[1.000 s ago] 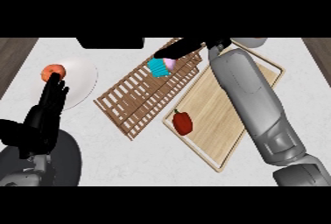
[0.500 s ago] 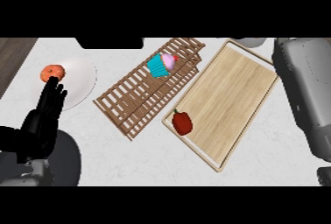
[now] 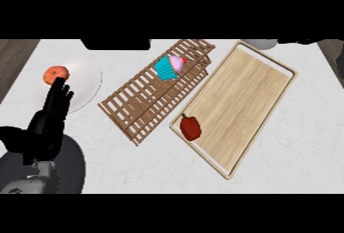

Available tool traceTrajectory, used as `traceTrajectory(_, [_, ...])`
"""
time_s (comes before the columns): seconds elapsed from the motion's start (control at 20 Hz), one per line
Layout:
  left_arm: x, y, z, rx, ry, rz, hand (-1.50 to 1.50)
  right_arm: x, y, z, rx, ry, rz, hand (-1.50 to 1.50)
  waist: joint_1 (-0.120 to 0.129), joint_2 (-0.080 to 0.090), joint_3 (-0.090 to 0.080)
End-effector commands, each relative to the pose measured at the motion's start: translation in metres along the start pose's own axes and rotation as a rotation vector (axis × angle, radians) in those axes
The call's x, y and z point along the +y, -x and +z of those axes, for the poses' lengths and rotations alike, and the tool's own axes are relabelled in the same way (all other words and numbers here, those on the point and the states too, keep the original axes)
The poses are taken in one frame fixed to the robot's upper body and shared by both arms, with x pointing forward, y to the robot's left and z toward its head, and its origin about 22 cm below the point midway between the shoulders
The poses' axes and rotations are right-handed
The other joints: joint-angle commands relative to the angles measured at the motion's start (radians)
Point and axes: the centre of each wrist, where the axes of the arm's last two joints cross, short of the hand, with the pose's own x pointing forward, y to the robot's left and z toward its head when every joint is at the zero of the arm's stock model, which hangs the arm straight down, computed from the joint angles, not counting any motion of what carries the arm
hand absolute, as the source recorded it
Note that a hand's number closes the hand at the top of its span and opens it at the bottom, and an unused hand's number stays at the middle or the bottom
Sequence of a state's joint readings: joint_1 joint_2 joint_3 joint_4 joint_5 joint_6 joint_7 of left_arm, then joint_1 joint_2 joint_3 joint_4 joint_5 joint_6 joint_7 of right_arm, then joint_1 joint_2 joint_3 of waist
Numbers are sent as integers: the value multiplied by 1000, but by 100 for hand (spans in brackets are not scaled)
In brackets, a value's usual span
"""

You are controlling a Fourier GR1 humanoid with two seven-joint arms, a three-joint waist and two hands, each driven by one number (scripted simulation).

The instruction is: Pick the cupcake from the tray and place it in the tiered shelf

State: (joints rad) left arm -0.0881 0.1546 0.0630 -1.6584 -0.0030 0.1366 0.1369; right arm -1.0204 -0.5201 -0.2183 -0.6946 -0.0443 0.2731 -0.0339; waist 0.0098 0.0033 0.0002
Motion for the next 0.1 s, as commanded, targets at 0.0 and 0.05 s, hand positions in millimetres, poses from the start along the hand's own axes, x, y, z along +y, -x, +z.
traceTrajectory(0.0, [-1,0,-5,9,0,11,0,-28,19,18,-28,-14,-12,-150,-1,0,0])
traceTrajectory(0.05, [-8,-2,15,-6,11,2,0,-24,-2,3,-28,-24,-17,-150,8,0,0])
